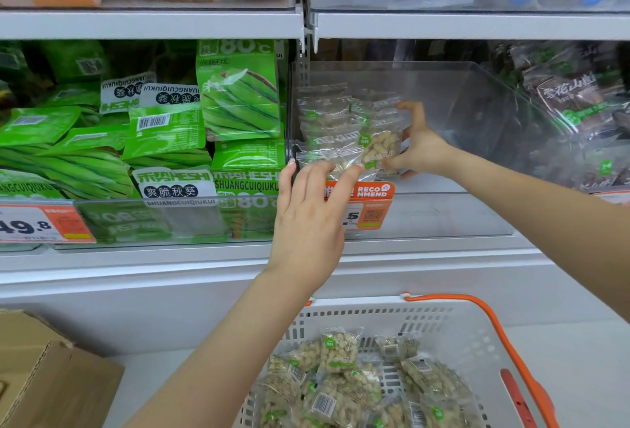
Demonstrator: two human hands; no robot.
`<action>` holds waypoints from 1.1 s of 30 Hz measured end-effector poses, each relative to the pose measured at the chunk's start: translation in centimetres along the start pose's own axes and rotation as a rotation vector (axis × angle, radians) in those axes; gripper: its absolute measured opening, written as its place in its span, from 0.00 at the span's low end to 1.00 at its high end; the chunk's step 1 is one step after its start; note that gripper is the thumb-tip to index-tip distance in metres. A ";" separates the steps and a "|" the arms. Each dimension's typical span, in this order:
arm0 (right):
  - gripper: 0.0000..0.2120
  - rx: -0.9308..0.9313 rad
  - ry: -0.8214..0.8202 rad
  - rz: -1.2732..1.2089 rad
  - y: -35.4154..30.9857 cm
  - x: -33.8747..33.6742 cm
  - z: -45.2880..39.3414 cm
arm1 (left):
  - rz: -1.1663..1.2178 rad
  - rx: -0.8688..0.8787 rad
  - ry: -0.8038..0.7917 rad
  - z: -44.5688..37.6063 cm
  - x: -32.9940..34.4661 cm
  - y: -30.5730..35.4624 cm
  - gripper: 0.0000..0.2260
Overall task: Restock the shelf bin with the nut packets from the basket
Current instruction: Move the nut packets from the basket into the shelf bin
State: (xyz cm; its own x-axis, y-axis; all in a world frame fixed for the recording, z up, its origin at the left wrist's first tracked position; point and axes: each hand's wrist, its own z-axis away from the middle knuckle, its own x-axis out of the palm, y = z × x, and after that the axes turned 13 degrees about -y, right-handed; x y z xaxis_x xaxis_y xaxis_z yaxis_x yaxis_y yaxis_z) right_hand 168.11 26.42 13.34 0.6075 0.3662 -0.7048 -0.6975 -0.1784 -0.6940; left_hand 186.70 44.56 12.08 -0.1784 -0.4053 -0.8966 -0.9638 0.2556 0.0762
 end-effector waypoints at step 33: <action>0.18 0.018 -0.266 0.237 10.7 16.7 25.9 | 0.444 -0.289 -0.714 15.7 6.4 2.5 0.25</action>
State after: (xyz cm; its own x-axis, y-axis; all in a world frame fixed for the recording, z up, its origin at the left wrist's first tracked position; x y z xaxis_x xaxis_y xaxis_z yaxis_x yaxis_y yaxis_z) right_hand 160.94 54.32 -2.05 0.3097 0.5417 -0.7814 -0.8153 -0.2716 -0.5114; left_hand 186.26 56.44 -0.30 -0.4747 0.3471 -0.8088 -0.8646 -0.0121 0.5022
